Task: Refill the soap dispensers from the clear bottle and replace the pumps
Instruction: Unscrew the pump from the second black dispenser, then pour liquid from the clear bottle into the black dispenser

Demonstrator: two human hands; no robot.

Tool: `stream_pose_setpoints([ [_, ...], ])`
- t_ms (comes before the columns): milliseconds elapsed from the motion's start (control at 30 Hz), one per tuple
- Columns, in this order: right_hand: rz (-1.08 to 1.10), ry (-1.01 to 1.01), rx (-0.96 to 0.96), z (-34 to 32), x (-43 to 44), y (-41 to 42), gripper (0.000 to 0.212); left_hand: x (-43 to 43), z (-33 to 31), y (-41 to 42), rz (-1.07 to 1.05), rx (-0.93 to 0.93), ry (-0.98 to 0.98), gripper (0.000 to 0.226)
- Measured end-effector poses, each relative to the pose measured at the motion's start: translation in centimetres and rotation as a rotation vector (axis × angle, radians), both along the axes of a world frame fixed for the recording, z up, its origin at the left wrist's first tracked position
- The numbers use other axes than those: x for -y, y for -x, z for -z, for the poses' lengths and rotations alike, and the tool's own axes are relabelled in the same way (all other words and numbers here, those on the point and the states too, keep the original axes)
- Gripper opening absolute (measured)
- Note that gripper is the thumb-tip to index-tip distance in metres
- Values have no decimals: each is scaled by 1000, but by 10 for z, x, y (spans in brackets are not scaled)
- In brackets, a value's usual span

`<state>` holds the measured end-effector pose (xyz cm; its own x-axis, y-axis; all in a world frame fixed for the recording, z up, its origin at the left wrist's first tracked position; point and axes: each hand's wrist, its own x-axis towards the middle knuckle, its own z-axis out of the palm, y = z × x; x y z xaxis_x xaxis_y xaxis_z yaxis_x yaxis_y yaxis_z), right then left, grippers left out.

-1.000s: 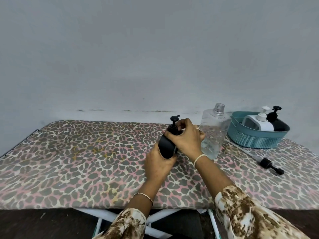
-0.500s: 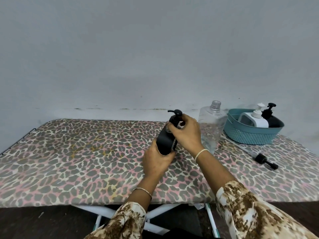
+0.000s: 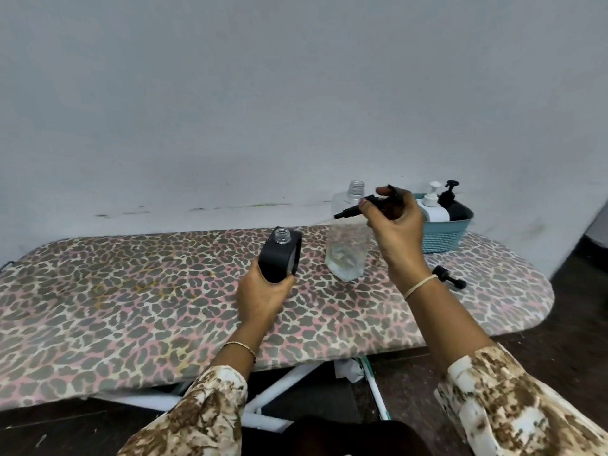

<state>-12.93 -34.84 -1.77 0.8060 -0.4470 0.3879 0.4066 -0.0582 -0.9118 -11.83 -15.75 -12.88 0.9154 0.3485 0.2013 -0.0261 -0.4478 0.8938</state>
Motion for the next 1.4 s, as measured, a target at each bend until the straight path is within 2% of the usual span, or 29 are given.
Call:
stream_pose_setpoints([
  [200, 194, -183, 0, 22, 54, 19, 20, 13, -3, -2, -68, 18, 35, 46],
  [367, 362, -226, -77, 55, 82, 16, 26, 27, -7, -7, -65, 10, 28, 48],
  [467, 391, -71, -181, 77, 90, 7, 28, 30, -5, -8, -62, 9, 20, 48],
  [700, 347, 436, -395, 110, 84, -17, 27, 31, 0, -8, -64, 65, -11, 48],
  [933, 318, 619, -490, 122, 82, -31, 27, 30, 3, -10, -77, 57, -28, 52],
  [1033, 305, 621, -455, 122, 76, -31, 49, 31, 3, -10, -69, 59, -19, 51],
  [1167, 135, 529, -224, 102, 53, -31, 73, 30, 3, -11, -65, 50, 1, 50],
  [1300, -40, 369, -259, 83, 22, -48, 117, 29, 4, -11, -57, 40, 19, 47],
  [1333, -69, 273, -265, 79, 16, -54, 120, 28, 3, -11, -51, 35, 24, 47],
  [1400, -120, 149, -266, 75, 7, -65, 111, 26, 2, -13, -27, 23, 15, 48],
])
